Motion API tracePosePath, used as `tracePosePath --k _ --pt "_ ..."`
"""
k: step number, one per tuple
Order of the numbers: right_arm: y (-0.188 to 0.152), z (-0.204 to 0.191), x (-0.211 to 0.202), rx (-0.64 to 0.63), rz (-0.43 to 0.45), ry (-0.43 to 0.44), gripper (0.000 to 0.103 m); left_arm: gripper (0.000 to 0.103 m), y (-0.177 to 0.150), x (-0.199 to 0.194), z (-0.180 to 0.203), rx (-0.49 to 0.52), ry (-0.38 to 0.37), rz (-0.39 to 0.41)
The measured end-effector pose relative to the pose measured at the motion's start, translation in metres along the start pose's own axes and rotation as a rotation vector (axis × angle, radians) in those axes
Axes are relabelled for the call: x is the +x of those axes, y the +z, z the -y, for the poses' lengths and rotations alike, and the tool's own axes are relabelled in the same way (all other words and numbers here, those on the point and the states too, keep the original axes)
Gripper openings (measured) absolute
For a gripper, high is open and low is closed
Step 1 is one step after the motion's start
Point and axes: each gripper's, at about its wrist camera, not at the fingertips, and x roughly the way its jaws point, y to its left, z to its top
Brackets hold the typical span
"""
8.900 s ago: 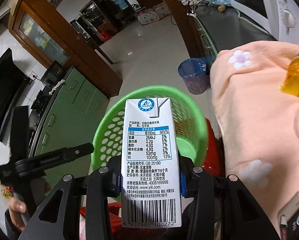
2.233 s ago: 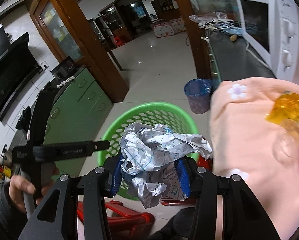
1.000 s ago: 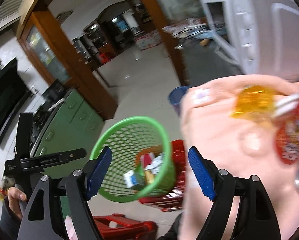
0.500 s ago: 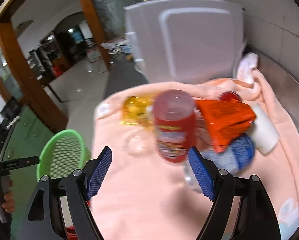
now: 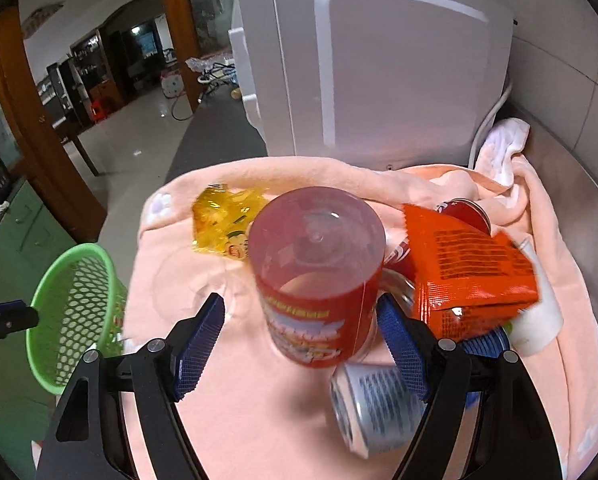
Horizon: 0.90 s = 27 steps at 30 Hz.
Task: Collect trash
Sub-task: 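Reach the right gripper to the red snack can and grasp it, then grasp the clear plastic cup with the left gripper while the right holds the red can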
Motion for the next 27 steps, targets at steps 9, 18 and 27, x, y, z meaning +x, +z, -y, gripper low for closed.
tracePosePath --k 9,18,27 --pt "0.002 0.010 0.014 0.041 -0.010 -0.008 0.066 0.090 0.006 0.008 0.038 0.110 -0.028 0.014" --pt "-0.003 0.014 -0.009 0.044 0.017 0.026 0.065 0.091 0.006 0.026 0.084 0.251 -0.073 0.010" --pt "-0.005 0.019 -0.051 0.054 0.074 0.080 0.065 0.091 0.016 0.050 0.129 0.358 -0.115 0.014"
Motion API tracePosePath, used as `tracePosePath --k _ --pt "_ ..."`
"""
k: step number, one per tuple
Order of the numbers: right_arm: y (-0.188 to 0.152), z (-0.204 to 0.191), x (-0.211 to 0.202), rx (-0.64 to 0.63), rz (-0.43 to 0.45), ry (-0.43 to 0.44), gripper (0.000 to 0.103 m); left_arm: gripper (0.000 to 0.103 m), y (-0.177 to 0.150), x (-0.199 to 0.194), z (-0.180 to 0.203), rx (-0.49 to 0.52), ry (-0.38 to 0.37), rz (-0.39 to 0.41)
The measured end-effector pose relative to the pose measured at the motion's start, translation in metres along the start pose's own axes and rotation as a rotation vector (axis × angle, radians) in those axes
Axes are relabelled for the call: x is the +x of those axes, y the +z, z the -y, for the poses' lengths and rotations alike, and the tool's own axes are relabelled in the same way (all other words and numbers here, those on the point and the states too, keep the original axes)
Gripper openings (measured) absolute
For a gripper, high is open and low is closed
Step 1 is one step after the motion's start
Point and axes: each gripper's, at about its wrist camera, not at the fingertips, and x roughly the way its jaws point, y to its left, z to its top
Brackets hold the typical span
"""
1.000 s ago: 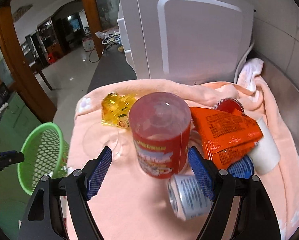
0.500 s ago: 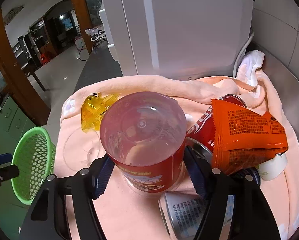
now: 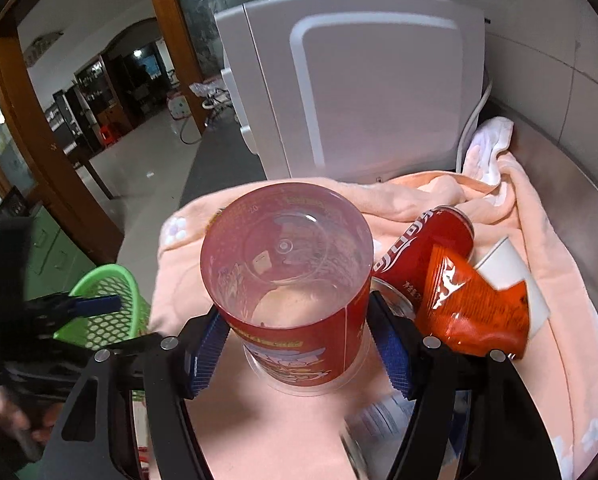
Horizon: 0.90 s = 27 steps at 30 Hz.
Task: Collect trash
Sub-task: 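Grasp the clear plastic cup with the left gripper while the right holds the red can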
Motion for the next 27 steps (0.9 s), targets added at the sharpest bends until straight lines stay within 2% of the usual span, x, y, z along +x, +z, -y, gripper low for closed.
tracePosePath --k 6,11,14,19,27 --pt "-0.001 0.001 -0.025 -0.013 0.029 0.007 0.065 0.091 0.013 0.019 0.019 0.061 0.011 0.007" --pt "-0.006 0.002 -0.039 -0.015 0.042 0.007 0.066 0.090 0.019 0.028 0.022 0.057 0.009 0.011" --pt "-0.007 0.005 -0.041 -0.013 0.042 0.004 0.066 0.085 0.021 0.032 0.022 0.051 -0.002 0.012" --pt "-0.011 0.005 -0.041 -0.006 0.037 0.002 0.066 0.061 0.023 0.035 0.026 0.070 -0.035 0.020" --pt "-0.012 -0.001 -0.042 -0.015 0.035 0.015 0.066 0.060 0.017 0.020 0.020 0.066 -0.052 0.060"
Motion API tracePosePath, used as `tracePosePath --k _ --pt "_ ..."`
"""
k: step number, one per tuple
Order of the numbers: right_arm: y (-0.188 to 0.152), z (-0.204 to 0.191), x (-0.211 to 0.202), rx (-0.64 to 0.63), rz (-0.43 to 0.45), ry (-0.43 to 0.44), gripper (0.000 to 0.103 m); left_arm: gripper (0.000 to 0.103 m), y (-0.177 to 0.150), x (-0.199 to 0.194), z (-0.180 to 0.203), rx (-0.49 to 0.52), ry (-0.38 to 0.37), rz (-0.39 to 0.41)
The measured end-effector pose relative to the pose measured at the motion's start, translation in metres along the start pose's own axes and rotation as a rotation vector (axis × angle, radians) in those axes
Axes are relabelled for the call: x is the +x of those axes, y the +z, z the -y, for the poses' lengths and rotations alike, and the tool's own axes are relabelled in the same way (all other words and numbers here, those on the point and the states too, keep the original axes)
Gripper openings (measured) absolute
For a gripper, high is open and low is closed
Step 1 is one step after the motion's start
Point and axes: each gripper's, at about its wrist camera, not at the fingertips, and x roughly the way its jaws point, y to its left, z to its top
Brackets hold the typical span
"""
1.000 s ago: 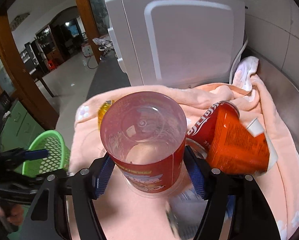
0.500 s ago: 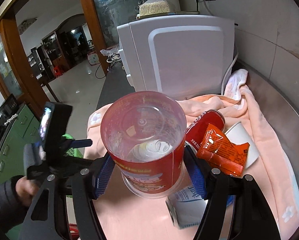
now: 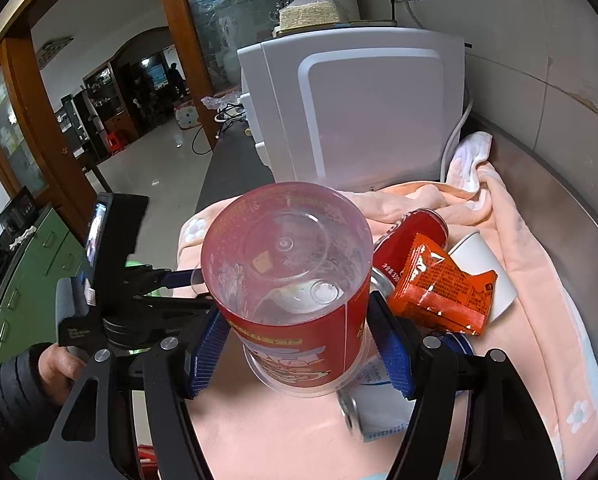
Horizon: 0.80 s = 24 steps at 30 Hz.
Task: Collect trash
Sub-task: 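Grasp the clear plastic cup with the left gripper while the right holds the red can, then drop the clear cup into the green basket with left while right drops the red can in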
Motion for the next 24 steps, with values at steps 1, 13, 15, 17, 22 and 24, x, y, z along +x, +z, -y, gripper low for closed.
tracePosePath --k 1,13,15,17,22,24 --pt "-0.001 -0.002 -0.001 -0.002 0.001 0.004 0.066 0.060 -0.002 -0.006 -0.003 -0.009 -0.003 0.006" --pt "-0.006 -0.048 -0.001 -0.063 0.002 0.097 0.066 0.060 -0.039 -0.087 -0.055 -0.125 0.058 0.098" --pt "-0.006 -0.062 0.000 -0.083 0.002 0.122 0.066 0.060 -0.047 -0.099 -0.069 -0.143 0.097 0.106" --pt "-0.006 -0.076 0.002 -0.100 -0.003 0.145 0.066 0.060 -0.059 -0.111 -0.085 -0.164 0.140 0.114" --pt "-0.006 -0.111 0.016 -0.126 -0.025 0.210 0.066 0.060 -0.088 -0.125 -0.124 -0.222 0.213 0.093" --pt "-0.006 -0.126 0.022 -0.139 -0.035 0.235 0.066 0.060 -0.099 -0.124 -0.137 -0.245 0.233 0.076"
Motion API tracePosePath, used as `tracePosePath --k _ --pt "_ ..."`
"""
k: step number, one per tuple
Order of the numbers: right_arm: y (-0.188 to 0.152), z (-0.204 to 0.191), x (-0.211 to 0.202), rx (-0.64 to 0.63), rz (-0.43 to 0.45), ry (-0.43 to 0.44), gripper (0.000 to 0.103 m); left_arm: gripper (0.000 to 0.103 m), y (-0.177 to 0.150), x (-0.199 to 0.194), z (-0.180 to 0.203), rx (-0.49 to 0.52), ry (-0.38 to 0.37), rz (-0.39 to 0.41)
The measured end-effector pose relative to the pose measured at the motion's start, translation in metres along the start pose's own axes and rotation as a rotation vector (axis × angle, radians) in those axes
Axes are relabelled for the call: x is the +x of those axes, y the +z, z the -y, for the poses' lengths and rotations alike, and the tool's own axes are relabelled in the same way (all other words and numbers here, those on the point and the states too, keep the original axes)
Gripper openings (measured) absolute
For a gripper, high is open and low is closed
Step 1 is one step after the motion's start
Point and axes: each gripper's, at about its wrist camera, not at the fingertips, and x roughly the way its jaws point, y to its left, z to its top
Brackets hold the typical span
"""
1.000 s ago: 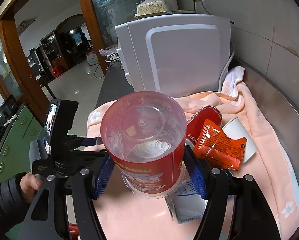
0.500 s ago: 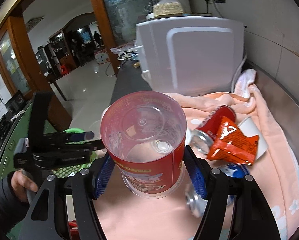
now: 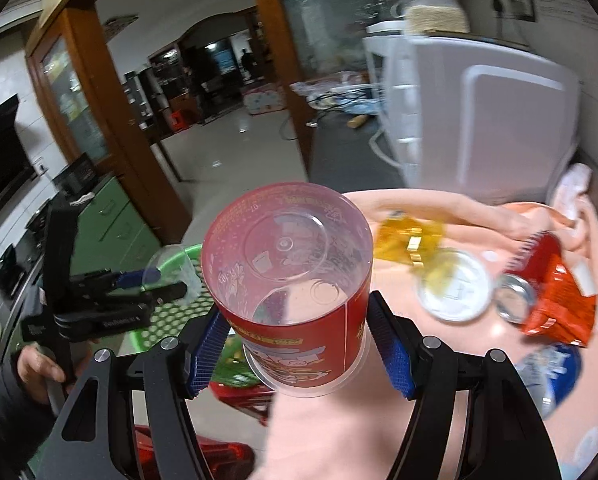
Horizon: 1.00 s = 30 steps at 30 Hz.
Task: Collect trash
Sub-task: 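Drop the clear cup into the green basket with left while right drops the red can in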
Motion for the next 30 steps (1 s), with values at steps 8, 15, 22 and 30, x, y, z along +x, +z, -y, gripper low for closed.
tracePosePath --k 8,15,22,30 --pt "0.010 -0.051 0.045 -0.029 -0.051 0.102 0.066 0.063 -0.037 0.018 -0.050 -0.093 0.071 -0.100" --pt "0.015 -0.086 0.088 -0.038 -0.108 0.169 0.066 0.078 -0.057 0.017 -0.073 -0.154 0.098 -0.129" --pt "0.014 -0.106 0.121 -0.026 -0.151 0.210 0.066 0.082 -0.066 0.012 -0.082 -0.199 0.106 -0.141" --pt "0.014 -0.107 0.124 -0.007 -0.147 0.219 0.076 0.087 -0.072 0.005 -0.081 -0.214 0.108 -0.133"
